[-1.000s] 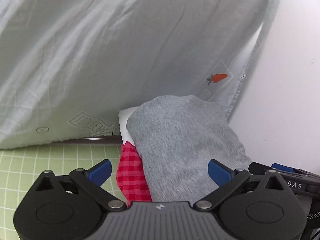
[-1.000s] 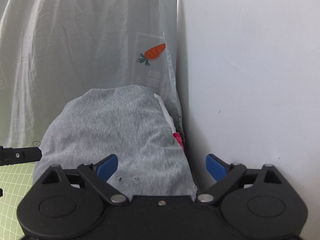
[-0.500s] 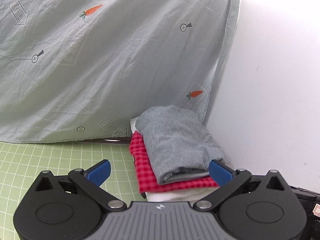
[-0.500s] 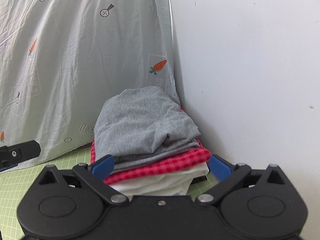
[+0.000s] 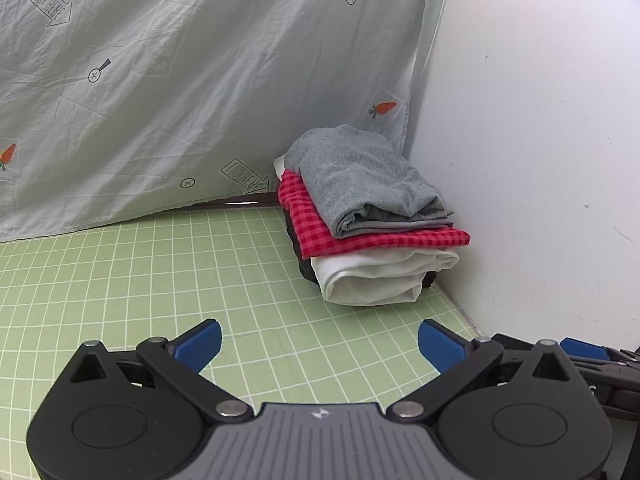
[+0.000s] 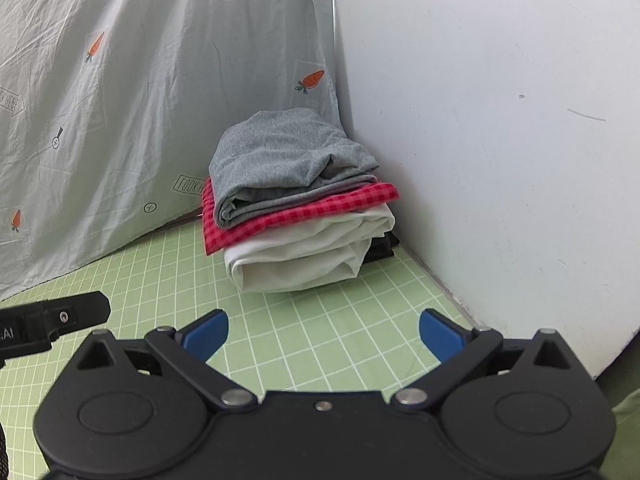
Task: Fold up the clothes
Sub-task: 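Open both grippers and withdraw from the clothes stack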
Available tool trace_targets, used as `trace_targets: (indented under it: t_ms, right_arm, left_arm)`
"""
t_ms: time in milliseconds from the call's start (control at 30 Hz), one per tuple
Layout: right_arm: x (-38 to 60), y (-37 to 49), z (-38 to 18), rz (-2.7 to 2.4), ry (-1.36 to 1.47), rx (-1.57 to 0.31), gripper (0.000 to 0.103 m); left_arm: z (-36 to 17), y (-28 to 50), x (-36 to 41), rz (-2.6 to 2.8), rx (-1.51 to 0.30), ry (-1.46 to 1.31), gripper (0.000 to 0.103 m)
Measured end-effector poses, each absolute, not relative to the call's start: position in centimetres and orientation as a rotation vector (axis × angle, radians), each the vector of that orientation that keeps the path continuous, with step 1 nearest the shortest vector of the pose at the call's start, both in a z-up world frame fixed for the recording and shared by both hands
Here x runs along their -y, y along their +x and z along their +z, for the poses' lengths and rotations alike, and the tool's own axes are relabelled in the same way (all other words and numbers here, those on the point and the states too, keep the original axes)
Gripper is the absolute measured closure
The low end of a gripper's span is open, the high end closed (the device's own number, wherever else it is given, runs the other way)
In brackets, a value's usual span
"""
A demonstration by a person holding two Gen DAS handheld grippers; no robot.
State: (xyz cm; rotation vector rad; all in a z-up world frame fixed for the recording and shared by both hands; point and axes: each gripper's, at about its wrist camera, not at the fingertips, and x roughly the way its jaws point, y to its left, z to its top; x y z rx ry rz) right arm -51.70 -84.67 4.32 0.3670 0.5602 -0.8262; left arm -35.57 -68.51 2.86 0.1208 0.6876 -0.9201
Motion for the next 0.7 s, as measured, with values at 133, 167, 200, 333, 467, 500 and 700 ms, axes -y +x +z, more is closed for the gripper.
trace_targets:
  t_ms: [133, 167, 200, 333, 467, 500, 700]
  right_arm:
    - [83.6, -52.3, 4.6, -0.83, 0.359, -0.554, 0.0]
    - [83.3, -52.4, 4.7, -0.828, 0.358, -0.554, 0.0]
    - [83.1, -52.5, 4.7, -0.825, 0.356, -0.554, 0.0]
    - [82.1, -52.7, 5.0, -0.809, 0.345, -0.557, 0.0]
    - [81.3, -52.9, 5.3, -0.803, 0.326, -0.555, 0.0]
    - [81.2, -52.9, 5.3, -0.803, 0.324, -0.554, 0.0]
    - [80.8, -53.2, 5.6, -0.81, 0.314, -0.543, 0.0]
  left_arm:
    - [2.8, -36.3, 67.3, -0.915, -0.689, 0.128, 0.0]
    - [2.8, -36.4, 67.0, -0.914, -0.687, 0.127, 0.0]
    - [2.9, -36.5, 66.7, -0.915, -0.686, 0.124, 0.0]
    - [3.1, -36.7, 65.8, -0.912, -0.683, 0.112, 0.0]
    - [3.3, -37.0, 65.4, -0.908, -0.673, 0.108, 0.0]
    - [3.4, -37.0, 65.4, -0.908, -0.671, 0.109, 0.0]
    - [3.7, -37.2, 65.5, -0.917, -0.66, 0.11, 0.0]
